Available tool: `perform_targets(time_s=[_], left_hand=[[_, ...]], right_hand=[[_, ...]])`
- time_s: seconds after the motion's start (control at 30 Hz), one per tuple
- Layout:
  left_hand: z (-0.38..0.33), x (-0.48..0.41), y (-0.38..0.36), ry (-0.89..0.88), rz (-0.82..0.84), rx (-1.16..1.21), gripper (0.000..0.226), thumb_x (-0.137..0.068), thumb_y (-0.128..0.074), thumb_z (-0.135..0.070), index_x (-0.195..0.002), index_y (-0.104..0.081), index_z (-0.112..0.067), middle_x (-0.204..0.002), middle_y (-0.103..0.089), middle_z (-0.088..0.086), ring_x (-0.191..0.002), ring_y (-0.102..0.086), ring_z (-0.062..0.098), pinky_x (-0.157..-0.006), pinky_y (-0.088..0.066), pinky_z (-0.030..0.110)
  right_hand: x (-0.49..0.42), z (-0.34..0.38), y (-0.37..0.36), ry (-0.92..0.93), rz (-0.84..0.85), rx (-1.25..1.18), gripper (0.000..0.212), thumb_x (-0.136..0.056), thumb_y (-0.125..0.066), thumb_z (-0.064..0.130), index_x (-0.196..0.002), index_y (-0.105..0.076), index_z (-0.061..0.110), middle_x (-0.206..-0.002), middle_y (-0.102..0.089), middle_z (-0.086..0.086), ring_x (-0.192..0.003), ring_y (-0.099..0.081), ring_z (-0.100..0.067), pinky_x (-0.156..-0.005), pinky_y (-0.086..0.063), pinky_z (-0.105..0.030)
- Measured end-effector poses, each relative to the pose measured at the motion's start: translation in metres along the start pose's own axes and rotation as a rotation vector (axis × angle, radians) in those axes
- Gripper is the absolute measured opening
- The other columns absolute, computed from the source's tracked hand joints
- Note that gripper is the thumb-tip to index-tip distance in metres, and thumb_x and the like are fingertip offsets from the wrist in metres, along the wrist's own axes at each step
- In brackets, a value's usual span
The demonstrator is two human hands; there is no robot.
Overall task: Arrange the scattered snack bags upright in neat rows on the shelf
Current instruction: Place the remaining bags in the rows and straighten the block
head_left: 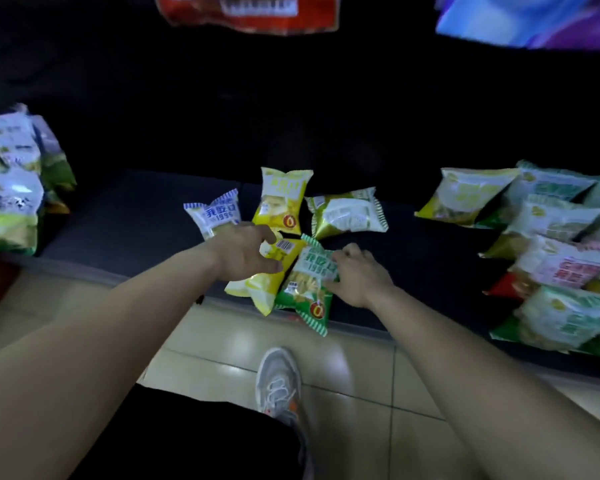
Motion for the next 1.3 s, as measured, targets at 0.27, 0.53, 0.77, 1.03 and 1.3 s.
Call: perform_targets(time_s=[0.27, 0.53, 0.77, 1.03, 1.3], left_hand=[[0.018, -0.007, -0.007, 0.024, 0.044, 0.135, 0.062, -0.084, -0.068, -0.053, -0.137, -0.050, -0.028, -0.142, -0.049, -0.003, -0.110, -0.051, 0.015, -0.088, -0.039, 0.026], [0.031, -0.016, -0.004, 0.069, 0.044, 0.193, 0.057, -0.084, -0.068, -0.051, -0.134, -0.053, -0.029, -0.131, -0.052, -0.002, -0.104, -0.049, 0.014, -0.083, -0.034, 0.024], [-0.021, -0.015, 0.027, -0.009, 0.052, 0.235, 0.063, -0.083, -0.068, -0.054, -0.137, -0.052, -0.027, -0.141, -0.050, -0.001, -0.123, -0.052, 0.019, -0.096, -0.041, 0.031], [-0.091, -0.028, 0.054, -0.109, -0.037, 0.307, 0.061, -0.087, -0.067, -0.051, -0.138, -0.052, -0.021, -0.140, -0.052, 0.003, -0.122, -0.053, 0.021, -0.090, -0.039, 0.030], [-0.104, -0.028, 0.047, -0.093, -0.036, 0.195, 0.081, -0.080, -0.076, -0.046, -0.147, -0.038, -0.024, -0.146, -0.046, 0.004, -0.126, -0.050, 0.024, -0.096, -0.042, 0.032]], right_hand=[[-0.044, -0.047, -0.019, -0.293, 0.088, -0.487, 0.120, -0.063, -0.089, 0.051, -0.154, -0.020, 0.015, -0.156, -0.026, -0.014, -0.137, -0.038, -0.034, -0.103, -0.042, -0.040], [-0.056, -0.056, -0.027, -0.212, 0.104, -0.681, 0.049, -0.059, -0.095, 0.035, -0.096, -0.070, 0.014, -0.094, -0.074, 0.004, -0.090, -0.068, -0.013, -0.073, -0.051, -0.027], [-0.041, -0.070, -0.005, -0.234, 0.045, -0.800, 0.057, -0.069, -0.091, 0.021, -0.118, -0.061, 0.015, -0.108, -0.064, -0.002, -0.097, -0.065, -0.018, -0.082, -0.060, -0.042], [-0.033, -0.069, 0.003, -0.200, -0.062, -0.714, 0.051, -0.075, -0.084, 0.039, -0.117, -0.064, 0.018, -0.117, -0.063, -0.002, -0.100, -0.064, -0.018, -0.087, -0.058, -0.043], [0.015, -0.080, 0.071, -0.041, -0.106, -0.590, 0.044, -0.073, -0.088, 0.023, -0.113, -0.068, 0.019, -0.118, -0.064, 0.002, -0.111, -0.060, -0.014, -0.087, -0.048, -0.027]])
Point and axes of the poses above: each hand's wrist, its own x-axis away from the middle knuckle, its own y-axis out of the back of the hand, z = x × y, the point moved 6 cm from there along -x, towards the middle knuckle
